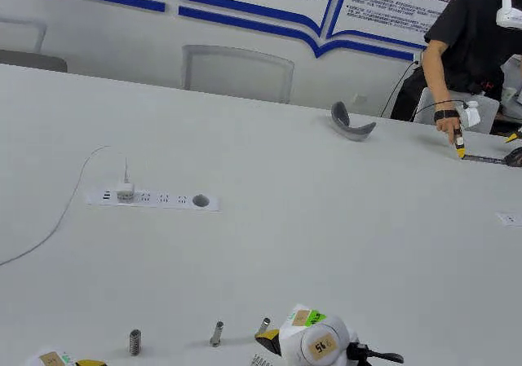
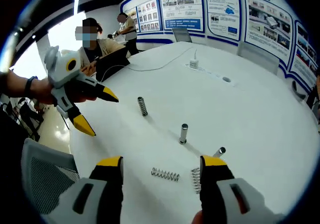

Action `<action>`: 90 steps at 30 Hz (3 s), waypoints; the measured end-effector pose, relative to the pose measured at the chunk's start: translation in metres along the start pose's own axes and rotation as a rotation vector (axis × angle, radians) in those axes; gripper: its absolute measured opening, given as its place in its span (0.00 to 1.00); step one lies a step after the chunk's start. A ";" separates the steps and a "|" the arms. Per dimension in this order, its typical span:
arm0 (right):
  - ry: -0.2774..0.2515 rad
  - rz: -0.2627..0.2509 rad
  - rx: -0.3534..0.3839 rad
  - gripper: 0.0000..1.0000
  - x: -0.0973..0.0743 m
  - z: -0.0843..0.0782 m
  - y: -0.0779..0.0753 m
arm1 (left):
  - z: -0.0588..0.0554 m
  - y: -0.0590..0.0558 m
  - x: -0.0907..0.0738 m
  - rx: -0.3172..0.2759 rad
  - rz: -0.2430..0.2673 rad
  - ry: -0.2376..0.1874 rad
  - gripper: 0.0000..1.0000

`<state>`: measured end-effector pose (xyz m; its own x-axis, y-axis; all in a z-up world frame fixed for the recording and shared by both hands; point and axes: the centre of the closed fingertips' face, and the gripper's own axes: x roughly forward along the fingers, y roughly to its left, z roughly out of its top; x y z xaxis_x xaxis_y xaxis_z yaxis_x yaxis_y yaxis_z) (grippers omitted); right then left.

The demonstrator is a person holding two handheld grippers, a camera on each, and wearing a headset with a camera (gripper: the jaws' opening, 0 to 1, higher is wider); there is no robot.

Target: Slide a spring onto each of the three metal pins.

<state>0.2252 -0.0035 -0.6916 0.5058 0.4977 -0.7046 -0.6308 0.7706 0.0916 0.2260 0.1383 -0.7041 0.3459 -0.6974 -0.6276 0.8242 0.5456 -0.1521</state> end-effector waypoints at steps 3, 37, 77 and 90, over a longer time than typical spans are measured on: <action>-0.004 -0.006 0.010 0.65 -0.004 -0.005 -0.004 | -0.001 0.000 0.000 -0.004 0.005 0.001 0.67; -0.096 -0.054 0.181 0.75 -0.033 -0.040 -0.019 | -0.002 -0.001 -0.004 -0.049 0.055 -0.007 0.70; -0.100 -0.070 0.217 0.80 -0.057 -0.064 -0.032 | 0.020 -0.060 0.054 0.072 -0.069 0.048 0.70; -0.110 -0.078 0.228 0.80 -0.066 -0.067 -0.037 | 0.029 -0.075 0.086 0.127 -0.118 0.080 0.67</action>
<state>0.1761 -0.0915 -0.6957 0.6162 0.4644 -0.6361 -0.4447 0.8718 0.2056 0.2070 0.0244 -0.7248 0.2111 -0.7113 -0.6704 0.9085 0.3958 -0.1338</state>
